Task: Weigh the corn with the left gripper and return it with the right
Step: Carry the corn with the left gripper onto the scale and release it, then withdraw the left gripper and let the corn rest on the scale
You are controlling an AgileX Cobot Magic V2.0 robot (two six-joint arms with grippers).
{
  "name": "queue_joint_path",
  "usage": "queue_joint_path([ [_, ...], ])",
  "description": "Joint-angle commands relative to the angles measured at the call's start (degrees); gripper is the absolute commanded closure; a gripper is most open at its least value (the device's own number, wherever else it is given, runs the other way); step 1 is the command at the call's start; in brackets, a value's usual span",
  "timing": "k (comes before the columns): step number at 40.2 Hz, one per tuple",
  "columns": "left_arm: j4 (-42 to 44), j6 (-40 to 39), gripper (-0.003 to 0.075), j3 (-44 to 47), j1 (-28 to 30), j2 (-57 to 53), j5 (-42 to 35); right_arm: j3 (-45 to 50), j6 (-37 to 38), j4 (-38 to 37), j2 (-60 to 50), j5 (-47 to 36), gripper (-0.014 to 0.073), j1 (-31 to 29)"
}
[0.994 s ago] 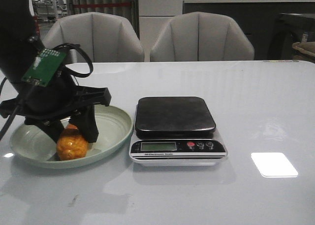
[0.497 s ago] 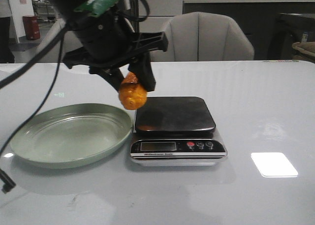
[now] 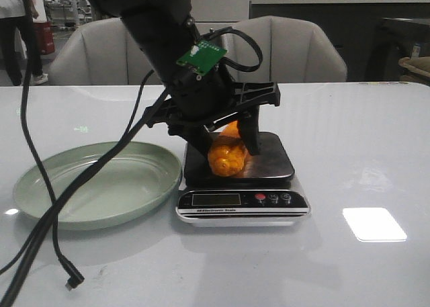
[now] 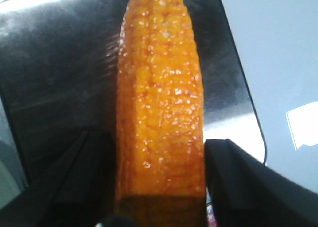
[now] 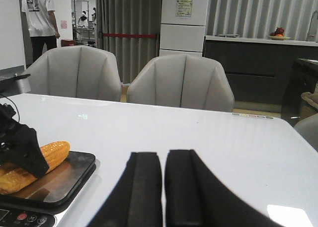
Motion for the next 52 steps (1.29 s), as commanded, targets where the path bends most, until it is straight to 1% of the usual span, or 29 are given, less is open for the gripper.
queue_joint_path([
  [1, -1.8, -0.3, 0.0146, -2.0, -0.2, -2.8, -2.9, 0.3, -0.4, -0.6, -1.1, -4.2, 0.0396, -0.3],
  [10, -1.4, -0.3, 0.0157, -3.3, 0.5, -5.2, -0.7, 0.3, -0.4, -0.6, -1.1, -4.2, 0.0396, -0.3],
  [16, 2.6, -0.3, 0.0157, -2.0, 0.5, -9.5, 0.7, 0.3, -0.4, -0.6, -1.1, -4.2, 0.0396, -0.3],
  [20, 4.7, -0.3, 0.0157, 0.9, 0.5, -13.6, 0.4, 0.3, -0.4, -0.6, -1.1, -4.2, 0.0396, -0.3],
  [34, 13.0, -0.3, 0.0157, 18.4, 0.5, -35.9, -3.7, 0.3, -0.4, -0.6, -1.1, -4.2, 0.0396, -0.3],
  [35, 13.7, -0.3, 0.0157, 19.6, 0.5, -38.0, -4.0, 0.3, -0.4, -0.6, -1.1, -4.2, 0.0396, -0.3],
  [36, 14.9, -0.3, 0.0157, 22.9, 0.5, -42.7, -4.1, 0.3, -0.4, -0.6, -1.1, -4.2, 0.0396, -0.3],
  [52, 23.0, -0.3, 0.0157, 42.3, 0.5, -71.0, -5.0, 0.3, -0.4, -0.6, -1.1, -4.2, 0.0396, -0.3],
])
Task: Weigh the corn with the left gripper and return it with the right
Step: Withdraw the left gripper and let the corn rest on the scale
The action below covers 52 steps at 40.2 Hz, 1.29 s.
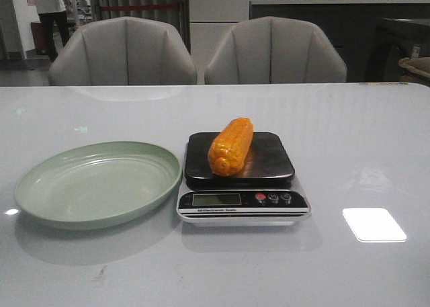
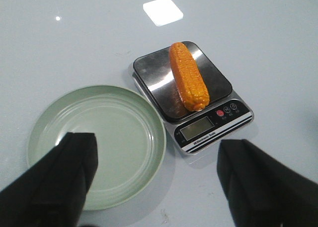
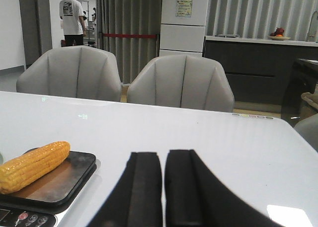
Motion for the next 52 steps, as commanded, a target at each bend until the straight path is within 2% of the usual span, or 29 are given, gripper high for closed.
queue_joint_path([
  [1, 2.3, -0.3, 0.0157, 2.7, 0.1, -7.6, -4.3, 0.3, -0.4, -0.6, -1.1, -4.2, 0.0396, -0.3],
  [10, 4.8, -0.3, 0.0157, 11.4, 0.1, -24.9, -4.7, 0.3, -0.4, -0.6, -1.1, -4.2, 0.0396, -0.3],
  [19, 5.1, 4.3, 0.0171, 17.2, 0.1, -42.8, -4.3, 0.3, -0.4, -0.6, -1.1, -4.2, 0.0396, -0.3],
  [25, 5.1, 4.3, 0.0290, 21.0, 0.1, -51.7, -3.3, 0.3, -0.4, -0.6, -1.1, -4.2, 0.0396, -0.3],
  [33, 4.9, 4.3, 0.0612, 21.4, 0.1, -51.1, -3.9, 0.3, -0.4, -0.6, -1.1, -4.8, 0.0396, -0.3],
  [38, 5.1, 4.3, 0.0602, 21.4, 0.1, -51.1, -3.9, 0.1, -0.4, -0.6, -1.1, -10.6, 0.0396, -0.3],
  [41, 5.2, 4.3, 0.0606, 21.4, 0.1, -51.1, -4.2, -1.3, -0.4, -0.6, -1.0, -11.1, 0.0396, -0.3],
  [45, 5.2, 4.3, 0.0606, 21.4, 0.1, -51.1, -5.0, -5.5, -0.3, -0.6, 0.9, -7.8, 0.0396, -0.3],
  [52, 5.2, 4.3, 0.0606, 21.4, 0.1, -51.1, -5.0, -15.5, 0.2, -0.6, 10.0, 2.7, 0.0396, -0.3],
])
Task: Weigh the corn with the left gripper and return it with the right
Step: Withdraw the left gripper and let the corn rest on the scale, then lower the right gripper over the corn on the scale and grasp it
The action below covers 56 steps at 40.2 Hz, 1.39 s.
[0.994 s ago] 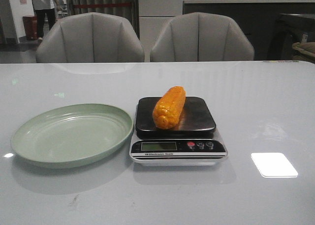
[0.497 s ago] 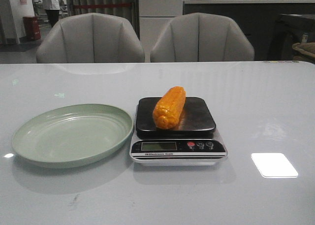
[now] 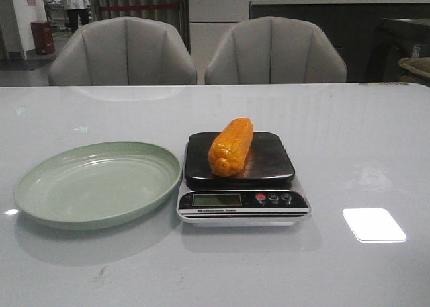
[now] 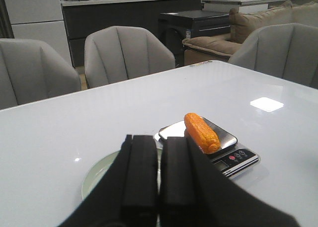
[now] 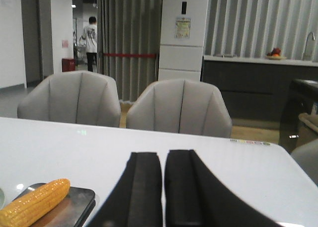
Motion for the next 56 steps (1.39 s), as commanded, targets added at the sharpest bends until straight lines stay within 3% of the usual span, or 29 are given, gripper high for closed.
queue_joint_path([
  [1, 0.3, -0.2, 0.0606, -1.3, 0.1, 0.1, -4.9, -7.1, 0.1, -0.5, 6.3, 1.6, 0.0396, -0.3],
  [10, 0.3, -0.2, 0.0606, -1.3, 0.1, 0.1, -4.9, -14.6, 0.2, 0.8, 14.9, 15.0, 0.0396, -0.3],
  [20, 0.3, -0.2, 0.0606, -1.3, 0.1, 0.1, -4.9, -14.6, 0.3, 2.3, 16.9, 19.0, 0.0385, -0.3],
  [23, 0.3, -0.2, 0.0606, -1.3, 0.1, 0.1, -4.9, -14.6, 0.3, 3.9, 17.4, 18.7, 0.0316, -0.3],
  [28, 0.3, -0.2, 0.0606, -1.3, 0.1, 0.1, -4.9, -14.8, 0.3, 6.7, 19.5, 16.8, 0.0103, 1.7],
  [33, 0.3, -0.2, 0.0606, -1.3, 0.1, 0.1, -4.9, -16.1, 0.3, 6.7, 23.4, 16.4, 0.0004, 5.6],
  [38, 0.3, -0.2, 0.0606, -1.3, 0.1, 0.1, -4.9, -19.9, 0.3, 8.5, 29.1, 17.9, -0.0005, 9.9],
  [44, 0.3, -0.2, 0.0606, -1.3, 0.1, 0.1, -4.9, -27.6, 0.3, 15.9, 39.2, 22.8, -0.0005, 13.9],
  [56, 0.3, -0.2, 0.0606, -1.3, 0.1, 0.1, -4.9, -47.9, 3.7, 16.8, 62.1, 33.5, -0.0002, 18.2],
])
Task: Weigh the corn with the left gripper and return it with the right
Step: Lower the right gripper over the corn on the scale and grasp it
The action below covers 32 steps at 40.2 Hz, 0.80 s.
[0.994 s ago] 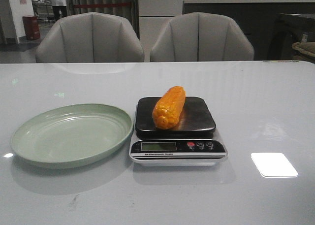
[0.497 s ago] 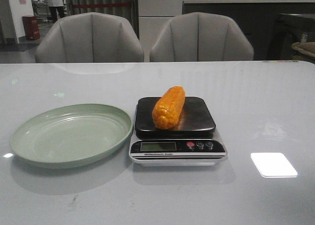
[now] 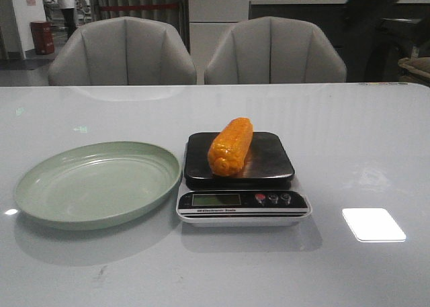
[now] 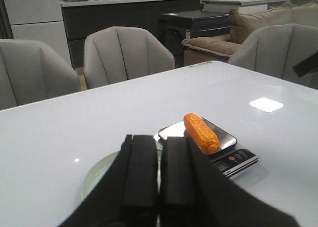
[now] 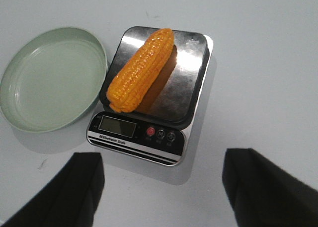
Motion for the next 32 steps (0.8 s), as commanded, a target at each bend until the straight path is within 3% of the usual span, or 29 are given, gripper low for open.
queue_joint_path([
  [1, 0.3, -0.2, 0.0606, -1.3, 0.1, 0.1, -4.8, -8.4, 1.2, 0.5, 6.2, 0.3, -0.0002, 1.5],
  [9, 0.3, -0.2, 0.0606, -1.3, 0.1, 0.1, -4.8, -22.0, 6.0, -1.5, 19.6, 4.9, -0.0002, 5.4],
  [20, 0.3, -0.2, 0.0606, -1.3, 0.1, 0.1, -4.8, -40.0, 24.6, -16.8, 36.5, 19.7, -0.0002, 11.2],
  [32, 0.3, -0.3, 0.0606, -1.3, 0.1, 0.1, -4.8, -47.0, 35.8, -16.9, 47.4, 28.8, -0.0002, 12.9],
])
